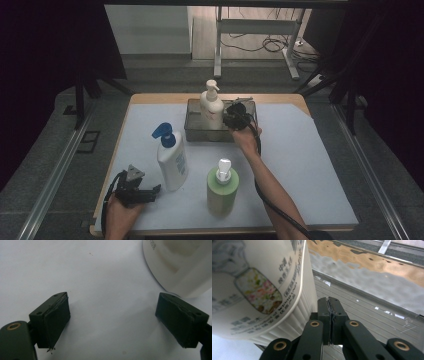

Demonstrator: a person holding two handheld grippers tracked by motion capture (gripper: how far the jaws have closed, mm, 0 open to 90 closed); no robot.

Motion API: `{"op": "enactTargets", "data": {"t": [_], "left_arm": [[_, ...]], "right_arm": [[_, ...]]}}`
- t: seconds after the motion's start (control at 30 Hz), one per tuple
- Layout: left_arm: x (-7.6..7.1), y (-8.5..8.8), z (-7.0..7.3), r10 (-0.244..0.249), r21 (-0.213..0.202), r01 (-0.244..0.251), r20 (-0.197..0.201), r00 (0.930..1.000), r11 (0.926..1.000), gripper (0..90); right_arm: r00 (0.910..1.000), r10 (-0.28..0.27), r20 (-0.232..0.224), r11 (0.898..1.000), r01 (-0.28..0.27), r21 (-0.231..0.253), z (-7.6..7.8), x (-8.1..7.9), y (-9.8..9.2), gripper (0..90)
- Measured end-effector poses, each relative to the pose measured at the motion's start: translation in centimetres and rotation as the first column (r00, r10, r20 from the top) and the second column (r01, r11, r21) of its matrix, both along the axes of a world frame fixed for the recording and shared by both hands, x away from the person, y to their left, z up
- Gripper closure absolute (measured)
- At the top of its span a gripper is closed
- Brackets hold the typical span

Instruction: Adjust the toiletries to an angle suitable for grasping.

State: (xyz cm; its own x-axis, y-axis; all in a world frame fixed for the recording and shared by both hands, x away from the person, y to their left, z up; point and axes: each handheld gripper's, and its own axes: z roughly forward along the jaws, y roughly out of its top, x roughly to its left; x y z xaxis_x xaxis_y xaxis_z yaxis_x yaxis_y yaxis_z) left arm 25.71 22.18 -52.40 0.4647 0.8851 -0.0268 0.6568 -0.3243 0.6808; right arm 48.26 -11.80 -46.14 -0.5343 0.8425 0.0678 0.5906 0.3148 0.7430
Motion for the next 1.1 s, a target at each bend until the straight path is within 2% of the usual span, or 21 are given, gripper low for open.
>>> {"op": "enactTargets", "data": {"t": [0.67,0.8,1.1], "left_arm": [[0.0,0.0,0.0,-0.001,0.001,0.001,0.000,1.0000,1.0000,12.2],[0.0,0.0,0.0,0.000,0.000,0.000,0.000,1.0000,1.0000,12.2],[0.0,0.0,0.0,-0.001,0.000,0.001,0.000,1.0000,1.0000,12.2]], "right_arm": [[0.9981,0.061,-0.009,0.998,-0.061,0.021,-0.3,0.0,2.2,87.6],[0.9970,0.077,-0.003,0.997,-0.077,0.003,-0.2,0.1,2.7,87.7],[0.9975,0.070,0.001,0.998,-0.070,-0.001,0.2,0.5,3.2,87.9]]}}
